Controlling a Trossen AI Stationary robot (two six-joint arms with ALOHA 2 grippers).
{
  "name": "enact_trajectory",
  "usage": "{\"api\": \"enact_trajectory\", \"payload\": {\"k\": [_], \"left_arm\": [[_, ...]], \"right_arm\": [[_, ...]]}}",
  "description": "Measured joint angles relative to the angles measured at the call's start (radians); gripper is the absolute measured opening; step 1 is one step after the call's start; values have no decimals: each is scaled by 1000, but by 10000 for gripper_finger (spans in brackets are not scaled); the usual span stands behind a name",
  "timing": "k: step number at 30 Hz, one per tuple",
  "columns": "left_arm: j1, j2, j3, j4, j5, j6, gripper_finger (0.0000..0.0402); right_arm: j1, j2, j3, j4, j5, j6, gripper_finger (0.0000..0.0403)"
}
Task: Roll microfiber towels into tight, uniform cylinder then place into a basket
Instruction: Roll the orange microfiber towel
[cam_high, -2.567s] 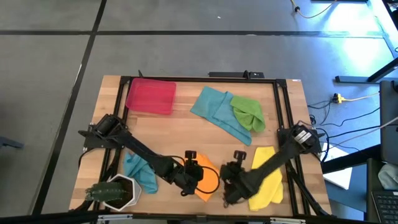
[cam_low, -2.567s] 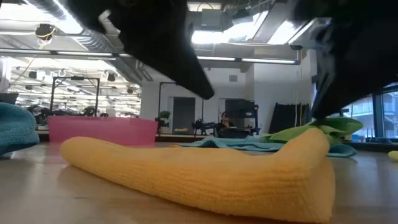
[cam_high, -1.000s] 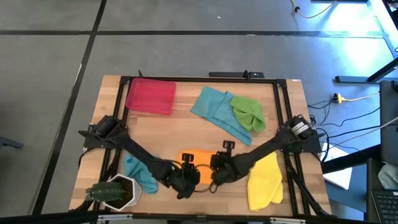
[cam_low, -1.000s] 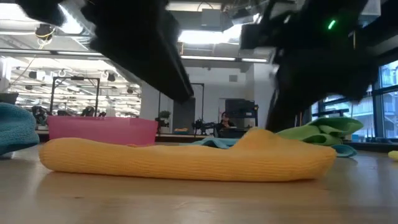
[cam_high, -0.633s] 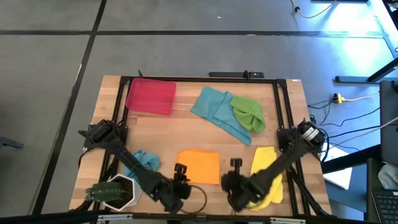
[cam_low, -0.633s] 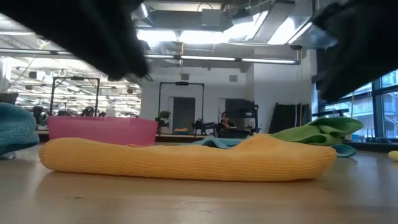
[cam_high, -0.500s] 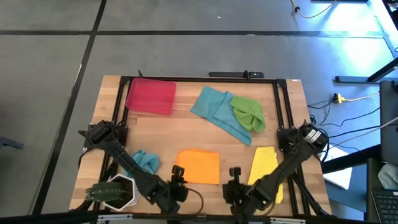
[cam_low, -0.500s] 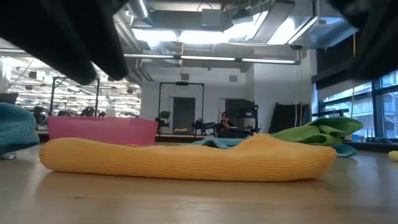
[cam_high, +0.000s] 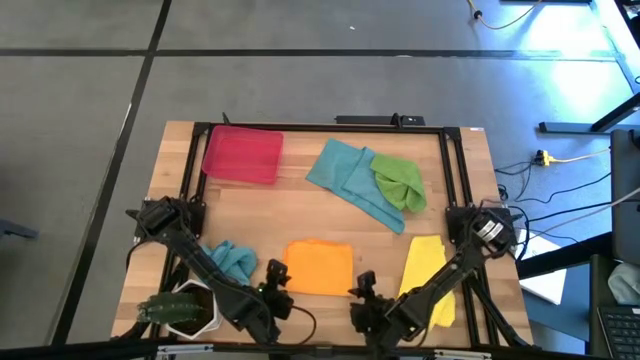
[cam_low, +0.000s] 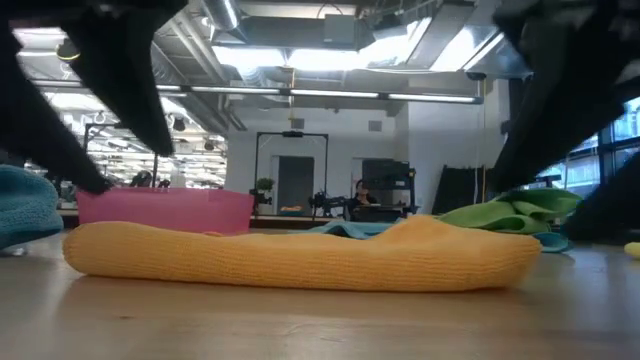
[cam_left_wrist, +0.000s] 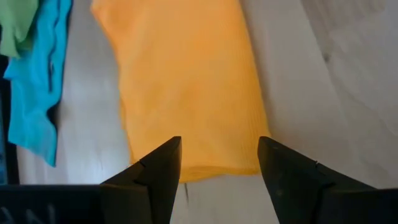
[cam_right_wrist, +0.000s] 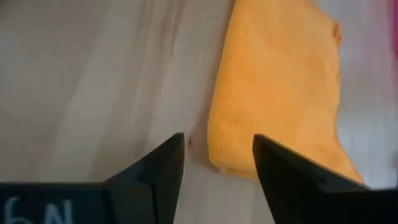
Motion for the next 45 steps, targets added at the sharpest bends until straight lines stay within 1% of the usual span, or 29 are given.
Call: {"api": "enact_trajectory", "payload": {"k": [6,9,16,21,23,26,28,31,34,35,39,40,42,45], "left_arm": [[0,0,-84,78,1,-5,206],[-1,0,-101,122,2,-4,206],[-15,0,-101,133,22,3,206],[-50,-4,-55,137,22,-35,206],[-71,-7,-49,161,-6,-36,206],[-107,-27,-56,223,-89,-42,206],[-129,-47,-89,287,-151,-46,206],[-136,-89,-185,428,-163,-19,206],[-126,-169,-331,678,-161,50,206],[-117,-198,-385,771,-144,78,206],[-52,-315,-597,1167,4,188,206],[-34,-341,-638,1241,29,205,206],[-6,-375,-699,1300,58,218,206],[16,-369,-717,1288,100,226,206]], "right_arm": [[-10,27,0,-13,10,-26,196],[-10,27,0,-22,24,-25,196],[-11,27,0,-48,24,-25,197],[-1,21,0,-58,36,8,197],[12,3,0,-53,51,26,196],[43,-36,1,-51,119,37,186],[62,-64,1,-55,176,54,178],[80,-100,-17,-26,195,64,165],[78,-133,-100,79,168,54,159],[78,-149,-138,131,152,48,158],[44,-259,-332,411,67,3,157],[33,-295,-388,495,48,-11,157],[14,-371,-506,682,11,-65,157],[-6,-451,-654,937,-52,-119,157]]}}
